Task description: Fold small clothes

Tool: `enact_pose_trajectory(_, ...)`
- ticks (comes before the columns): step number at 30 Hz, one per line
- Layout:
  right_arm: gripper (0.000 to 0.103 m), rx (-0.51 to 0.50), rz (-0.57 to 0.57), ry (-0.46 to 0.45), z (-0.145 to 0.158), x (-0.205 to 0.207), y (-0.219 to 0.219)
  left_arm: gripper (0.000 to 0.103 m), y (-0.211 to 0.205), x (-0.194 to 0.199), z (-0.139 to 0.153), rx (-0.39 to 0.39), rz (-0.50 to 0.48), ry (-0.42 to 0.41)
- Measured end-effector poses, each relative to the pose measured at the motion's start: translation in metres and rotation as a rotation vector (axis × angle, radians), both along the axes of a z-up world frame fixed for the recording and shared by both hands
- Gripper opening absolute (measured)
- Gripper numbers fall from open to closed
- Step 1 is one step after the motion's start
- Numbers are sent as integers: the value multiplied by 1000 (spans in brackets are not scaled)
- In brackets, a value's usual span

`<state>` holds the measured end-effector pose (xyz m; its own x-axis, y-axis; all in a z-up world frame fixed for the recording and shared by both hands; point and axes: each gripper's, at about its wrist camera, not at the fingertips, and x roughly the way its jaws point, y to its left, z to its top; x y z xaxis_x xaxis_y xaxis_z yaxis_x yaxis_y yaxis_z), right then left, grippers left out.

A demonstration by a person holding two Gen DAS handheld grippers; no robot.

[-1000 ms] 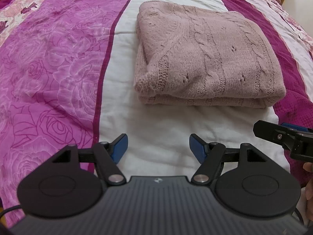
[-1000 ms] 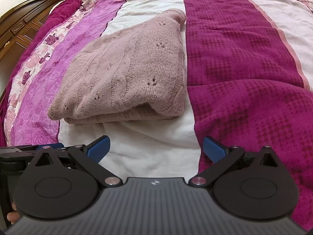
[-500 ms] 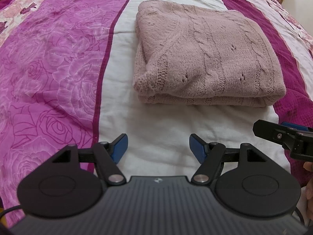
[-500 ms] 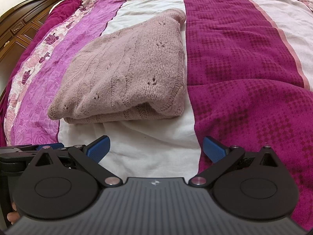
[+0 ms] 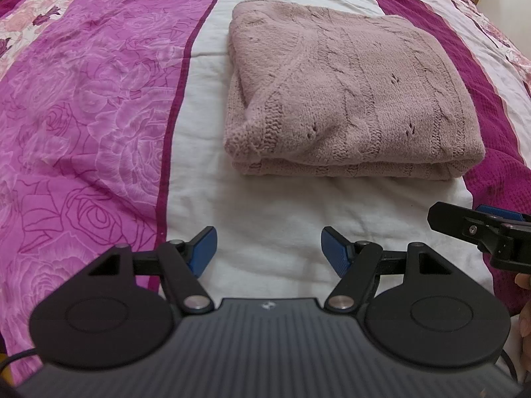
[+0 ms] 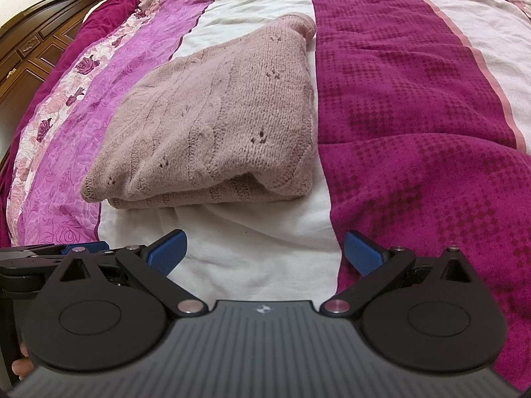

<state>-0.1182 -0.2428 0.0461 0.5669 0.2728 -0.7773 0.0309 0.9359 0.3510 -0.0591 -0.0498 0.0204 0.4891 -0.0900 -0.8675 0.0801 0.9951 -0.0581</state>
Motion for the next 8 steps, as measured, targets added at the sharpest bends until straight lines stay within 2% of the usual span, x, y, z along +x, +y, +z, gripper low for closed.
enact_pose_trajectory(8, 103, 0, 0, 0, 0, 0, 0, 71, 0, 0, 0, 0, -1, 2)
